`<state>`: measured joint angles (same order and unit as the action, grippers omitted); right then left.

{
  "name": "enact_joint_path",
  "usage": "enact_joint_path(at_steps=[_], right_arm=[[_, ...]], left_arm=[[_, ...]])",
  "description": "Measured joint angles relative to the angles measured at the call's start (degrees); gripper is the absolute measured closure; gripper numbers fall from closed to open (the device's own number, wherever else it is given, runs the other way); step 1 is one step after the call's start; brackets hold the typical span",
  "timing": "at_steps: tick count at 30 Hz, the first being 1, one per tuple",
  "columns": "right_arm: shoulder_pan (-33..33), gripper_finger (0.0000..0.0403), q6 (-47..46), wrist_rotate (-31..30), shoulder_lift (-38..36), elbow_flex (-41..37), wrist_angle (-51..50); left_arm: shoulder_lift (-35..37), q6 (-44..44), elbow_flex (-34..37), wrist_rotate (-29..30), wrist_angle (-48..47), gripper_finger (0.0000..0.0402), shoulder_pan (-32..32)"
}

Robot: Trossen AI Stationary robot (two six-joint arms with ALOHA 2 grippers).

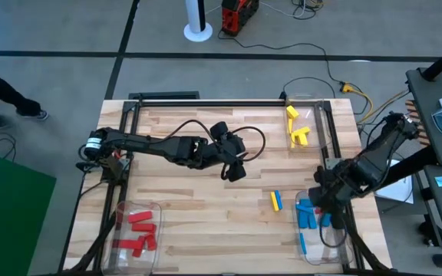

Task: Sort blocks
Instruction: Put the red block into the bottom left transparent bin, then put the yellow block into the top right transparent bin

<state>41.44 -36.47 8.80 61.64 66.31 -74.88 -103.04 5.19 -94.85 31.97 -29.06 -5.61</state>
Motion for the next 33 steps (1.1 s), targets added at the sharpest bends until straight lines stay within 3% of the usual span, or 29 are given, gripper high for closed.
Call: enact_joint_path(at_steps=[8, 16, 23, 28, 33], right_arm=[[8.0, 0.0353, -4.7, 0.7, 3.6, 0.0, 3.8], [9.7, 0.0311, -9.3, 0.2, 5.8, -0.3, 5.4], [9.7, 0.0350, -10.2, -0.2, 6.0, -0.3, 6.1], [9.5, 0.0389, -10.1, -5.8, 5.1, -0.3, 4.4], [7.3, 0.0391, -10.0, -12.5, 3.5, -0.3, 1.1]], left_arm=[[0.0, 0.0, 0.0, 0.0, -0.3, 0.0193, 0.0], [0.0, -0.3, 0.1, 0.0, -0.3, 0.0193, 0.0], [0.0, -0.9, 0.1, -0.1, -0.3, 0.0193, 0.0], [0.0, -0.9, 0.1, -1.5, -0.2, 0.0193, 0.0], [0.0, -0.9, 0.1, -5.2, -0.1, 0.0193, 0.0]])
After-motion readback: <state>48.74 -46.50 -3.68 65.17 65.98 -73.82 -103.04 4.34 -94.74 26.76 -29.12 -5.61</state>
